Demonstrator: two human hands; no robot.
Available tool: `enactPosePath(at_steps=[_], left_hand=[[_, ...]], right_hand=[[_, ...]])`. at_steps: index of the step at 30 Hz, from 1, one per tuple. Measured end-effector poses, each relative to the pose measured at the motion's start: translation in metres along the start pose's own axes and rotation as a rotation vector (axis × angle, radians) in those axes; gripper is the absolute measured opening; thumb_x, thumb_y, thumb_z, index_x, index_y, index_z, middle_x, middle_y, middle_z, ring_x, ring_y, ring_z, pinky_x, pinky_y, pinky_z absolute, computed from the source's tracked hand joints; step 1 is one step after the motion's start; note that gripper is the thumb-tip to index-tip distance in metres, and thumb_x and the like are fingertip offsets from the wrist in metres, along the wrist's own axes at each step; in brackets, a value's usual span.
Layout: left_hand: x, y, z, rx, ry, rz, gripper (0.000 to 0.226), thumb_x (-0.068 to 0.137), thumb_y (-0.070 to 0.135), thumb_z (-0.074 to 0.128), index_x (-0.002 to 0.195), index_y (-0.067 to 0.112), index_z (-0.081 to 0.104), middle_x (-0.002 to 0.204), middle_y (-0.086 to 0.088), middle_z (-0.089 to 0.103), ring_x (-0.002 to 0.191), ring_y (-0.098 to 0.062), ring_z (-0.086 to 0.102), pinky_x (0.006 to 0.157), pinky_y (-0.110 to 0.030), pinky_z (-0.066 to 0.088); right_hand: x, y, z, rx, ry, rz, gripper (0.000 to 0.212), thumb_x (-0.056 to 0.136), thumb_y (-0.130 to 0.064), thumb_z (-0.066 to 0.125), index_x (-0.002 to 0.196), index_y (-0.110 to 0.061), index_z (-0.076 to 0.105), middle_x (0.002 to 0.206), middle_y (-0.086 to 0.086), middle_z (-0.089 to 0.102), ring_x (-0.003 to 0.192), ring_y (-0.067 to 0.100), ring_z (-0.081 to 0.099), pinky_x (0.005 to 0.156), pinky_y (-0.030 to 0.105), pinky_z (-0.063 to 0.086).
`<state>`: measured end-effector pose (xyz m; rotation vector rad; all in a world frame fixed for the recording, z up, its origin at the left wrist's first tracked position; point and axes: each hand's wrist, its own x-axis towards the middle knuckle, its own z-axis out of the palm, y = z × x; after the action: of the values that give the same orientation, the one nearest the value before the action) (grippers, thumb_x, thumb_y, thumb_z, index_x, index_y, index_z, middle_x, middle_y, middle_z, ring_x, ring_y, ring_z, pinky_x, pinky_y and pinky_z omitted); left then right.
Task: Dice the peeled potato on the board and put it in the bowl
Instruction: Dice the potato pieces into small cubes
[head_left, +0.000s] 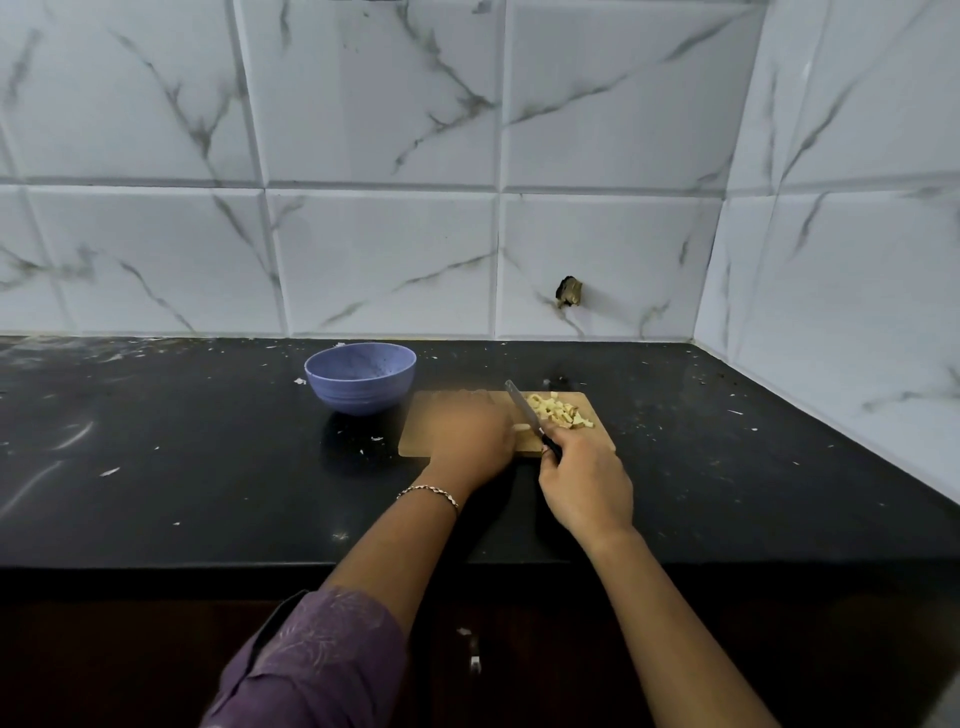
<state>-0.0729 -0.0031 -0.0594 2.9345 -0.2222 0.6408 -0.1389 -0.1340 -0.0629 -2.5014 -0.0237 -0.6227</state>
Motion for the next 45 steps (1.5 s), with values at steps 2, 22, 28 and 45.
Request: enactPosePath(at_steps=[2,22,28,45], left_hand=[[-0.005,-0.001,0.001,-0.016,-0.012,0.005,0.031,0.097,0.035,0.046,0.115,0.028,0.070,0.124,0.001,0.057,0.125,-0.023,0.042,0.106,-0.051,0.019],[-0.023,0.000,0.004,-0.026,-0.058,0.025,0.038,0.100,0.038,0.038,0.121,0.024,0.066,0.135,-0.007,0.047,0.133,-0.025,0.031,0.113,-0.056,0.014],[-0.025,0.001,0.000,0.020,-0.036,-0.009,0.040,0.099,0.041,0.038,0.122,0.022,0.065,0.133,-0.007,0.048,0.130,-0.025,0.034,0.110,-0.053,0.013],[-0.024,0.002,0.000,-0.018,-0.086,-0.005,0.043,0.100,0.042,0.034,0.121,0.022,0.066,0.130,-0.009,0.048,0.128,-0.026,0.033,0.113,-0.055,0.012]], right_hand=[[-0.003,0.002,-0.001,-0.014,-0.002,-0.016,0.038,0.100,-0.025,0.052,0.137,-0.035,0.056,0.110,-0.004,0.064,0.096,0.018,0.064,0.077,0.035,0.054],[-0.006,-0.001,0.011,-0.264,0.030,-0.141,0.041,0.096,-0.011,0.052,0.132,-0.030,0.056,0.106,-0.005,0.067,0.093,0.017,0.065,0.072,0.032,0.051],[-0.007,0.000,0.007,-0.169,0.059,-0.131,0.043,0.101,-0.025,0.050,0.142,-0.035,0.050,0.102,-0.006,0.069,0.092,0.015,0.065,0.071,0.030,0.050],[-0.006,-0.001,0.013,-0.260,0.040,-0.193,0.042,0.099,-0.019,0.051,0.139,-0.032,0.052,0.108,-0.006,0.068,0.096,0.015,0.065,0.075,0.030,0.050]])
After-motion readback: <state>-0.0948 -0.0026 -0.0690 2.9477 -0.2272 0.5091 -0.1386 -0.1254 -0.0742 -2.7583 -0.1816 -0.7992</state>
